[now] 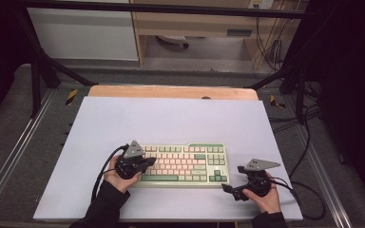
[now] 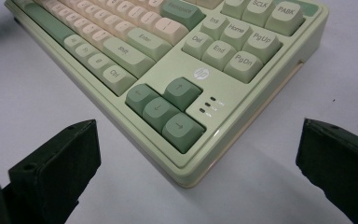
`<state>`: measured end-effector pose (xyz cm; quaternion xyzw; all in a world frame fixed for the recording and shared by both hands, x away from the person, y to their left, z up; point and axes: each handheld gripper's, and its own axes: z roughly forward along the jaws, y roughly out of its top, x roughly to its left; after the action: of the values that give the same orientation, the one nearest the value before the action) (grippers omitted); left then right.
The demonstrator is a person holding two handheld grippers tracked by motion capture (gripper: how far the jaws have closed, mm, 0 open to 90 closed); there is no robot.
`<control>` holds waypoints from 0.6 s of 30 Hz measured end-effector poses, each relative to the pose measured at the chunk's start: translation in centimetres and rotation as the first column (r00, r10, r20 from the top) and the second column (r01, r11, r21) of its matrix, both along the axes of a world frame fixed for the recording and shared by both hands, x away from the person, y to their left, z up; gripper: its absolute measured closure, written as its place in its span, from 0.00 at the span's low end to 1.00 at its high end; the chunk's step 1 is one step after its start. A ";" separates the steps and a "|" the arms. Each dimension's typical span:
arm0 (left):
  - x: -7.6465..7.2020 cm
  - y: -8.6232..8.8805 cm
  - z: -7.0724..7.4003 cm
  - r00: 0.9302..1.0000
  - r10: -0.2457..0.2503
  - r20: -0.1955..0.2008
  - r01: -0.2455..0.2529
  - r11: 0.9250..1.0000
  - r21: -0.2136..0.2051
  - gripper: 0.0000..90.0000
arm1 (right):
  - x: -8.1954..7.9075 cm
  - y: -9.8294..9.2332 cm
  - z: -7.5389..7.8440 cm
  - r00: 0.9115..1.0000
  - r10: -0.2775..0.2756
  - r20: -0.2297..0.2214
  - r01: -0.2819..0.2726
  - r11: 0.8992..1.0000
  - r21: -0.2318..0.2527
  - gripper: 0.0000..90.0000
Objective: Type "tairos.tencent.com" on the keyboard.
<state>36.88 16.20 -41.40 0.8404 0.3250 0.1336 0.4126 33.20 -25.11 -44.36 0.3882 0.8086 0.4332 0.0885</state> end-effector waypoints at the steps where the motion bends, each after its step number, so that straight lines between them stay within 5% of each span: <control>1: -0.1 0.2 0.0 1.000 0.001 -0.001 -0.001 1.000 -0.001 1.00 | 0.0 0.0 0.0 1.000 0.000 0.000 0.000 1.000 0.001 0.00; 18: -1.2 3.5 0.5 0.999 0.044 0.003 -0.044 0.999 -0.009 1.00 | 0.0 0.0 0.0 1.000 -0.002 0.001 0.002 1.000 0.004 0.00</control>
<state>35.69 19.67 -40.91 0.8311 0.3432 0.1425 0.4137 33.16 -25.13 -44.32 0.3889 0.8075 0.4347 0.0884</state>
